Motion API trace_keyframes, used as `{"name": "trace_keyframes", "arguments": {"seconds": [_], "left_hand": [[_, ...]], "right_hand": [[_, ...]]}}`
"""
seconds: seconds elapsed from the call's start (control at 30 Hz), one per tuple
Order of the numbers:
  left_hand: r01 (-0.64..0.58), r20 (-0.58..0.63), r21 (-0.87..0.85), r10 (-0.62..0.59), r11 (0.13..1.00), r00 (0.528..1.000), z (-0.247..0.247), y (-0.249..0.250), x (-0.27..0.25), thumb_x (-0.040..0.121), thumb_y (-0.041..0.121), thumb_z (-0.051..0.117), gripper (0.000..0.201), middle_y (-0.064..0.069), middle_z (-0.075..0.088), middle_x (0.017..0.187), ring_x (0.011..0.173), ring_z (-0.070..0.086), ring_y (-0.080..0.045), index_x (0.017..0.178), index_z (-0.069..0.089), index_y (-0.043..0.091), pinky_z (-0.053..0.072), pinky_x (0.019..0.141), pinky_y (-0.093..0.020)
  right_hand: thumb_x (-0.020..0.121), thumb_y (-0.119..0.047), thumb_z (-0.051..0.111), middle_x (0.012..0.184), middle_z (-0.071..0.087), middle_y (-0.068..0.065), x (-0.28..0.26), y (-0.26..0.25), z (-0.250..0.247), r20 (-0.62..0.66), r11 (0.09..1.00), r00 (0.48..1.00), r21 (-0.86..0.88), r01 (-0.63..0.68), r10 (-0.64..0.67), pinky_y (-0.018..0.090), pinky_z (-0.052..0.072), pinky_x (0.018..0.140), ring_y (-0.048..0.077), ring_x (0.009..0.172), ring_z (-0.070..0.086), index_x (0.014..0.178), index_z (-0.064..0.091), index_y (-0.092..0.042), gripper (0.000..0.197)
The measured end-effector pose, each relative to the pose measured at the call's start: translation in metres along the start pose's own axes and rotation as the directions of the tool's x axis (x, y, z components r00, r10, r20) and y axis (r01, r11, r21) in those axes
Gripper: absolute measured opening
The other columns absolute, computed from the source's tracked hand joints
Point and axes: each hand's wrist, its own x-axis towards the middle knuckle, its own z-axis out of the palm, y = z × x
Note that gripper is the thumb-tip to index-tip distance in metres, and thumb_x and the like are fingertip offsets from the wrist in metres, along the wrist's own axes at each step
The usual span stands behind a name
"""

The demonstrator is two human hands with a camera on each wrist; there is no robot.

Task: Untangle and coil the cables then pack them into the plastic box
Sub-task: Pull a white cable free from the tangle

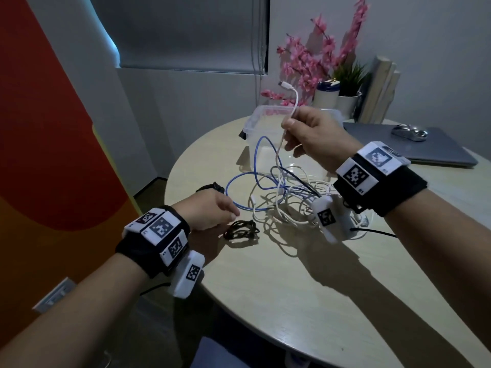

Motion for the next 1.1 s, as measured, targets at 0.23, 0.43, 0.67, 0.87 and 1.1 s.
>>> {"name": "trace_keyframes", "arguments": {"seconds": [0.23,0.43,0.67,0.87,1.1], "left_hand": [[-0.298,-0.311,-0.368,0.185,0.881,0.932,0.01,0.056,0.02,0.092,0.021,0.062,0.012,-0.006,0.068,0.088,0.06,0.062,-0.011,0.103,0.062,0.019,0.049,0.056,-0.024],[-0.379,-0.26,-0.419,0.291,0.825,0.921,0.034,0.09,0.039,0.093,0.008,0.056,0.013,-0.013,0.061,0.076,0.062,0.058,-0.019,0.082,0.06,0.012,0.051,0.062,-0.03],[-0.374,-0.318,-0.361,0.264,0.854,0.911,0.03,0.102,0.055,0.096,0.006,0.045,0.012,-0.018,0.062,0.076,0.07,0.067,-0.033,0.084,0.049,0.008,0.056,0.066,-0.041],[-0.36,-0.322,-0.73,0.172,0.58,0.931,0.022,0.118,0.06,0.1,0.003,0.04,0.019,-0.015,0.063,0.077,0.056,0.067,-0.011,0.083,0.04,0.012,0.056,0.056,-0.019],[-0.463,-0.412,-0.734,0.217,0.497,0.885,0.012,0.131,0.063,0.102,0.006,0.037,0.015,-0.016,0.065,0.091,0.07,0.069,-0.016,0.088,0.043,0.009,0.057,0.063,-0.021]], "right_hand": [[0.1,-0.007,0.041,0.073,0.053,0.011,-0.007,-0.01,-0.013,-0.01,0.937,0.995,0.338,-0.092,0.101,0.024,0.052,0.051,0.02,0.058,0.058,0.082,0.052,-0.01,0.021],[0.1,-0.006,0.037,0.078,0.061,0.017,-0.014,-0.014,-0.033,0.01,0.894,0.994,0.436,-0.106,0.113,0.025,0.051,0.054,0.022,0.059,0.059,0.084,0.048,-0.008,0.02],[0.1,-0.009,0.043,0.067,0.061,0.01,-0.014,-0.003,-0.054,-0.062,0.904,0.986,0.41,-0.118,0.157,0.026,0.051,0.051,0.018,0.052,0.058,0.087,0.051,-0.008,0.015],[0.084,-0.012,0.069,0.087,0.064,0.006,-0.023,0.033,-0.055,0.11,0.966,0.961,-0.084,-0.244,0.252,0.031,0.048,0.063,0.017,0.072,0.06,0.093,0.054,-0.016,0.018],[0.08,0.006,0.066,0.075,0.061,0.006,-0.03,0.047,-0.061,0.091,0.942,0.965,-0.254,-0.218,0.247,0.016,0.045,0.052,0.014,0.063,0.058,0.086,0.059,-0.008,0.017]]}}
